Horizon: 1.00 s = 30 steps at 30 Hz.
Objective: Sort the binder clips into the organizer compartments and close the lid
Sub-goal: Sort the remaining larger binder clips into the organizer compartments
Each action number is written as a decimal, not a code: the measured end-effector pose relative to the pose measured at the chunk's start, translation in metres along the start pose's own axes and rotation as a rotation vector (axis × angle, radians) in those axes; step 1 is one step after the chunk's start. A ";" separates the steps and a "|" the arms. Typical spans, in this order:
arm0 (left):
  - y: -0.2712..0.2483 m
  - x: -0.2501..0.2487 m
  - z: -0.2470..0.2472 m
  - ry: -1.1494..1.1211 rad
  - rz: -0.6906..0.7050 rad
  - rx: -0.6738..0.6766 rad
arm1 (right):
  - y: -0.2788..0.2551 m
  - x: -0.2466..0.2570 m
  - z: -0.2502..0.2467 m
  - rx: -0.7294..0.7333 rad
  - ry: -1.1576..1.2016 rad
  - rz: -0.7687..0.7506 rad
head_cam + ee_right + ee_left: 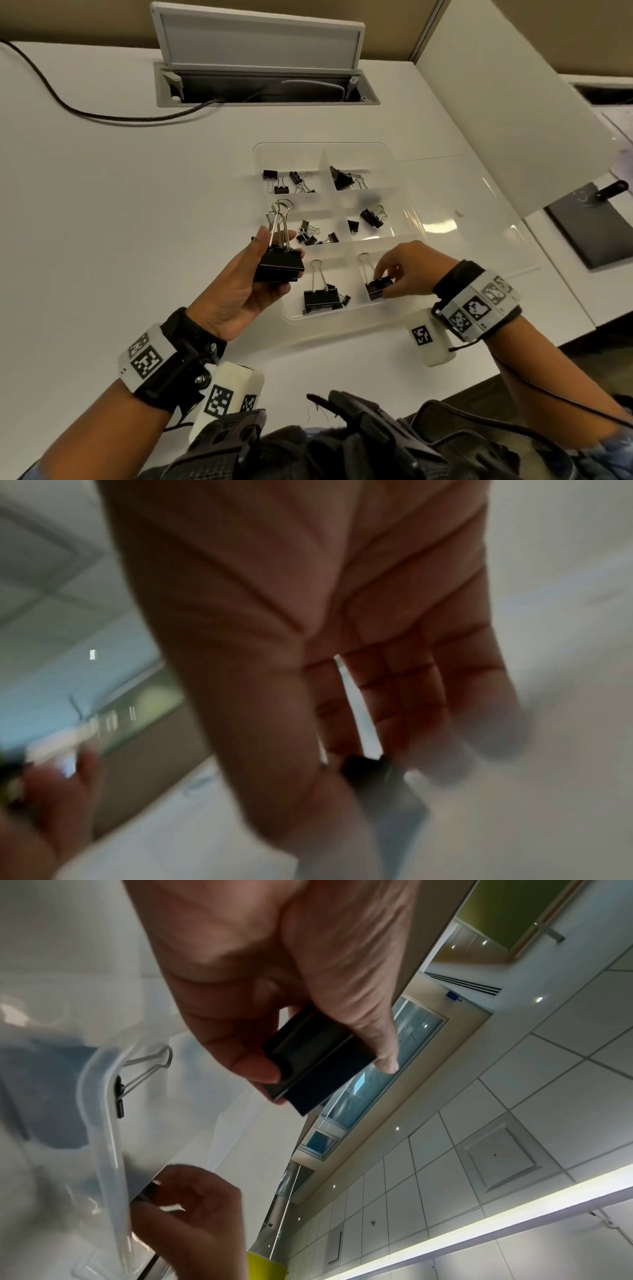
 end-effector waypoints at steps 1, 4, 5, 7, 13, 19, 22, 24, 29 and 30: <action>0.000 0.000 0.000 0.002 -0.002 -0.003 | -0.005 -0.001 -0.008 -0.030 0.027 0.012; 0.000 0.000 -0.001 -0.010 -0.010 0.005 | -0.028 -0.003 -0.039 -0.145 0.126 0.014; 0.000 0.000 0.000 -0.016 -0.013 0.010 | -0.037 -0.003 -0.050 -0.203 0.180 0.002; 0.000 0.001 0.002 -0.025 -0.015 0.024 | -0.053 0.007 -0.066 -0.371 0.358 -0.068; -0.004 0.001 0.011 -0.018 -0.008 0.048 | -0.053 0.083 -0.044 -0.637 0.761 -0.447; -0.007 -0.003 0.008 -0.076 -0.007 0.079 | -0.037 0.111 -0.010 -0.708 0.673 -0.468; -0.007 -0.002 0.005 -0.098 -0.027 0.081 | -0.035 0.113 -0.008 -0.712 0.663 -0.490; -0.007 -0.001 0.004 -0.111 -0.037 0.072 | -0.034 0.113 -0.007 -0.709 0.660 -0.493; -0.009 -0.002 0.008 -0.104 -0.006 0.109 | -0.035 0.114 0.002 -0.731 0.728 -0.485; -0.009 -0.003 0.008 -0.084 0.000 0.113 | -0.035 0.114 0.004 -0.729 0.735 -0.482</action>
Point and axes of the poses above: each hand's wrist, its own y-axis towards the middle knuckle, its own z-axis out of the palm, x = y × z, the point moved 2 cm from there along y, towards the middle knuckle, and after that the axes turned 9 degrees about -x, right-handed, at the moved point
